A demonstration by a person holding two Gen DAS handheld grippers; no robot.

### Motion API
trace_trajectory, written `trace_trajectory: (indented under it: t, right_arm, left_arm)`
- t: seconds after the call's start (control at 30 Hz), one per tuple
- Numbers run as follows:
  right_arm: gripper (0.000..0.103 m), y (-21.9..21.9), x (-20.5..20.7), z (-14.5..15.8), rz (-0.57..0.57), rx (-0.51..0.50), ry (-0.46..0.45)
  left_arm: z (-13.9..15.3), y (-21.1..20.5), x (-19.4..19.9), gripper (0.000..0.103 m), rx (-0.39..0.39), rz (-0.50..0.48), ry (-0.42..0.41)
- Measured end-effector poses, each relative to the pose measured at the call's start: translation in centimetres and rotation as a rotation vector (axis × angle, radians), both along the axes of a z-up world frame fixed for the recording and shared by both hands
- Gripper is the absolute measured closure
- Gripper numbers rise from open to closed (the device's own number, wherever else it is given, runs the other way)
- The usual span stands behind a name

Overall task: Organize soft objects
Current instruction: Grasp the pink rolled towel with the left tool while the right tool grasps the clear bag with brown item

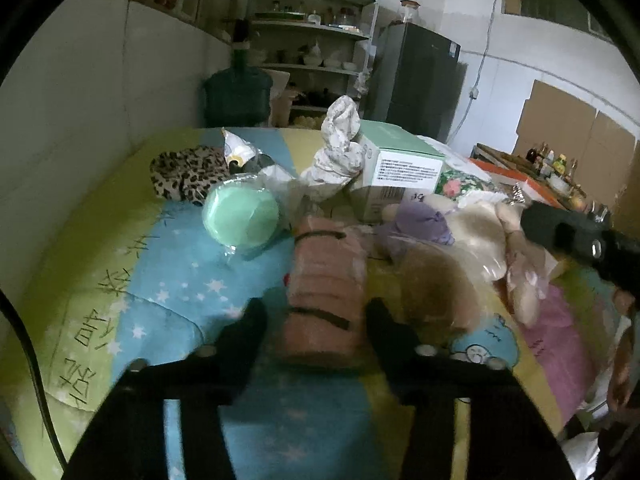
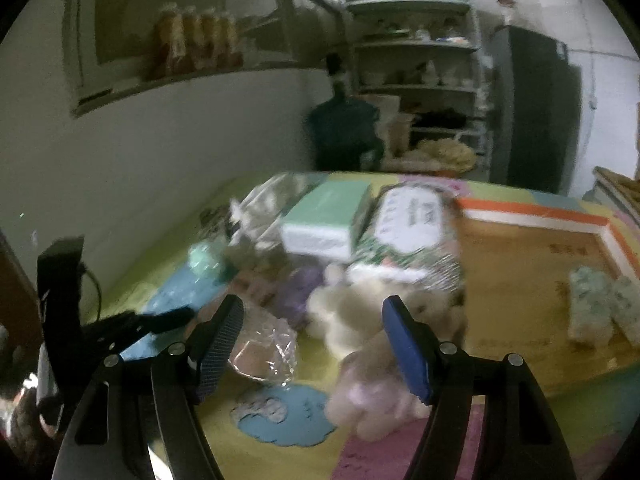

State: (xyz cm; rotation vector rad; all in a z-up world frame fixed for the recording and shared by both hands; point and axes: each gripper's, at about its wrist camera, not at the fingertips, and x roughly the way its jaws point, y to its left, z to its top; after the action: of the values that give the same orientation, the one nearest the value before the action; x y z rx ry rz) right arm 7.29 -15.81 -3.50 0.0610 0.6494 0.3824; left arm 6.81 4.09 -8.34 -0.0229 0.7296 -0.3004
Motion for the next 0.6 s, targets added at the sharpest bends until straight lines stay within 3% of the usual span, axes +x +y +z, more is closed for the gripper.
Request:
trace_trajectory:
  t: [0.23, 0.6]
  right_arm:
    - [0.029, 2.4, -0.1, -1.3, 0.081, 0.015, 0.050]
    - [0.030, 3.8, 1.4, -3.5, 0.097, -0.034, 0.126]
  left_arm:
    - [-0.2, 0.6, -0.4, 0.064, -0.055, -0.006, -0.009]
    - [0.2, 2.5, -1.6, 0.065, -0.104, -0.018, -0.059]
